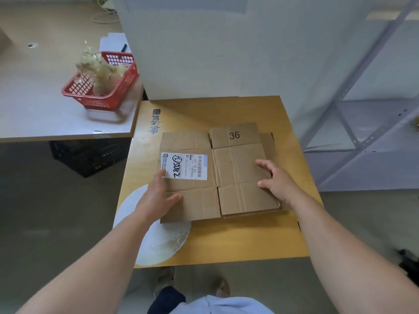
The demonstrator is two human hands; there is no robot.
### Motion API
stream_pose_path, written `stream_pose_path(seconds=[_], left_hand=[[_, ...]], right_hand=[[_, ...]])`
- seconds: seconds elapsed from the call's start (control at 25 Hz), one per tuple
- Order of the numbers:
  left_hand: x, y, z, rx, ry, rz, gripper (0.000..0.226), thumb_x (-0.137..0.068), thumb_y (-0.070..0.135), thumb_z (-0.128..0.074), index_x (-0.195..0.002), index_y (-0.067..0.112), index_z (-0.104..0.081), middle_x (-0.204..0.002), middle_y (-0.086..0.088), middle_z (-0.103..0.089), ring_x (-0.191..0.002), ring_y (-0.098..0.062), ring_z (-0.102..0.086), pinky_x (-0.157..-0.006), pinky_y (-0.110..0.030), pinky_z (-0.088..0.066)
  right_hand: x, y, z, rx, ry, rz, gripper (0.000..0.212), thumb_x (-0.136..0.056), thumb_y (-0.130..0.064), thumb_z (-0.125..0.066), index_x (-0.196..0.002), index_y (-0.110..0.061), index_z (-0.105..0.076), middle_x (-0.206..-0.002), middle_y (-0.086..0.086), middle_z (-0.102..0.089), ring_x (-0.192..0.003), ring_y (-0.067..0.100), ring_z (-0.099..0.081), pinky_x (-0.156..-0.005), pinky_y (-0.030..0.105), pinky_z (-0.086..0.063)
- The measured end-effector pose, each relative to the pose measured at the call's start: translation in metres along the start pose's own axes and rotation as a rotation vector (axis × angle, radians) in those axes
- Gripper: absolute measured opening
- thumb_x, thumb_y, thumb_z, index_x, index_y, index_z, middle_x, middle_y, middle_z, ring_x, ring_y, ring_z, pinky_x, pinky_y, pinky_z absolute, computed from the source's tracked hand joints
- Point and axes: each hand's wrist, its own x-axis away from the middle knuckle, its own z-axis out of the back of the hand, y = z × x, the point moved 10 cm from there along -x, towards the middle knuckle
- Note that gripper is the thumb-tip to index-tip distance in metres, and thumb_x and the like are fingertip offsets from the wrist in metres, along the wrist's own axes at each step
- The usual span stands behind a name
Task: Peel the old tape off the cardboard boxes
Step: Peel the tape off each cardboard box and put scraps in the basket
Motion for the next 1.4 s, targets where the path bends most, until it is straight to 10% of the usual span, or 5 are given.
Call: stream_pose_path(seconds=[0.24,0.36,0.6,1.04,1.4], left_hand=[[0.004,0.019,0.002,-0.478,0.155,-0.083,0.062,-0.089,0.041,-0.056,-0.142,0.028,-0.026,-0.149,-0.01,-0.022,-0.13,-0.031,-0.033,-0.099,-0.041,-0.036],[0.01,0.039,-0.023,-0.605,0.099,-0.261,0.057,-0.097,0.027,-0.042,-0.148,0.027,-0.019,-0.159,-0.008,-0.004,-0.145,-0.027,-0.007,-0.114,-0.039,-0.016],[0.017,0.035,-0.039,-0.697,-0.027,-0.229,0.088,-0.089,0.069,-0.036,-0.154,0.023,0.0,-0.161,-0.008,0.011,-0.147,-0.025,0.014,-0.119,-0.038,0.003],[0.011,0.053,-0.02,-0.631,0.043,-0.25,0.074,-0.076,0.067,-0.057,-0.134,0.029,-0.034,-0.149,-0.002,-0.025,-0.137,-0.026,-0.021,-0.107,-0.041,-0.028],[0.035,-0.01,0.084,-0.226,0.213,-0.261,0.076,-0.088,0.056,-0.055,-0.15,0.024,-0.023,-0.153,0.002,-0.028,-0.139,-0.02,-0.027,-0.112,-0.038,-0.024]], right_hand=[[0.005,-0.017,-0.01,0.772,0.104,-0.083,0.071,-0.087,-0.019,-0.052,-0.148,-0.037,-0.019,-0.157,0.006,-0.008,-0.141,0.03,-0.01,-0.111,0.046,-0.023],[0.015,-0.046,-0.059,0.771,-0.019,0.092,0.073,-0.087,-0.021,-0.051,-0.149,-0.036,-0.014,-0.16,0.002,0.004,-0.146,0.025,0.006,-0.116,0.051,-0.005],[0.021,-0.059,-0.11,0.862,-0.079,0.107,0.07,-0.085,-0.064,-0.046,-0.145,-0.048,-0.013,-0.159,0.008,0.009,-0.144,0.032,0.015,-0.107,0.067,0.0],[0.022,-0.072,-0.105,0.902,-0.054,0.065,0.07,-0.083,-0.06,-0.053,-0.144,-0.044,-0.02,-0.159,0.01,-0.003,-0.145,0.034,0.002,-0.108,0.066,-0.008],[0.046,-0.152,-0.122,0.871,0.278,0.132,0.056,-0.088,-0.043,-0.049,-0.14,-0.025,-0.037,-0.151,0.007,-0.026,-0.138,0.026,-0.024,-0.111,0.049,-0.016]])
